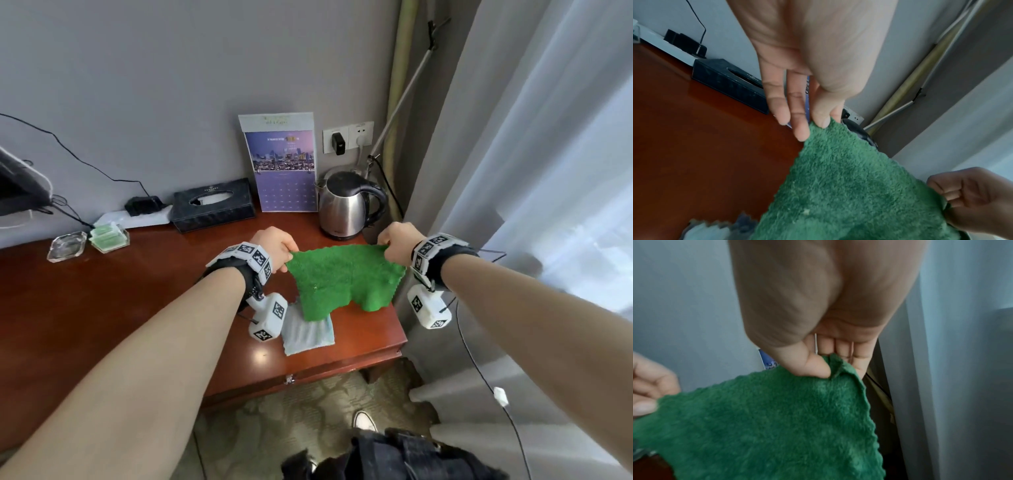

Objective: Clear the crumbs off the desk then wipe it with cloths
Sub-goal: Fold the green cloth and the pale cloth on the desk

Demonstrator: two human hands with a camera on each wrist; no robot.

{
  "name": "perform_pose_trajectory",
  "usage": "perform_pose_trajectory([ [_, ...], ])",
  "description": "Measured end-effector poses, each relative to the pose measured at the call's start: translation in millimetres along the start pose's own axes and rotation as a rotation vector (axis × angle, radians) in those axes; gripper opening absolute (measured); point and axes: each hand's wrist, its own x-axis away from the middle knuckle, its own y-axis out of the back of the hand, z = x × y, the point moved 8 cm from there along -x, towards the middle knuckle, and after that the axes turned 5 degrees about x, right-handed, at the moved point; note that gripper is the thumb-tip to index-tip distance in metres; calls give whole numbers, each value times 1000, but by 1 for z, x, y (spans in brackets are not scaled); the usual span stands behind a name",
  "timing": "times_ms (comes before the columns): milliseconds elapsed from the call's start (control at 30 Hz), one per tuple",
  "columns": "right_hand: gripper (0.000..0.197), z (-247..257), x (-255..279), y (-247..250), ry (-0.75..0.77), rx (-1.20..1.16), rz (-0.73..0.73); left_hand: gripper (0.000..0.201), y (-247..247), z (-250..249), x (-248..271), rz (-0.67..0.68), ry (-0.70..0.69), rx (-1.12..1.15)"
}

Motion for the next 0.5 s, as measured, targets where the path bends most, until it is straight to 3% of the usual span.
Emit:
perform_pose_trajectory([
  [133, 48, -1, -38, 26, 51, 5, -109, 19, 28, -10, -21, -85, -16, 19],
  [300, 45, -6, -66, 24, 43, 28, -121, 21, 38, -11, -30, -139, -19, 45],
  [500, 31, -6, -56, -43, 138, 119, 34, 19, -23, 31, -12, 37, 69, -19],
])
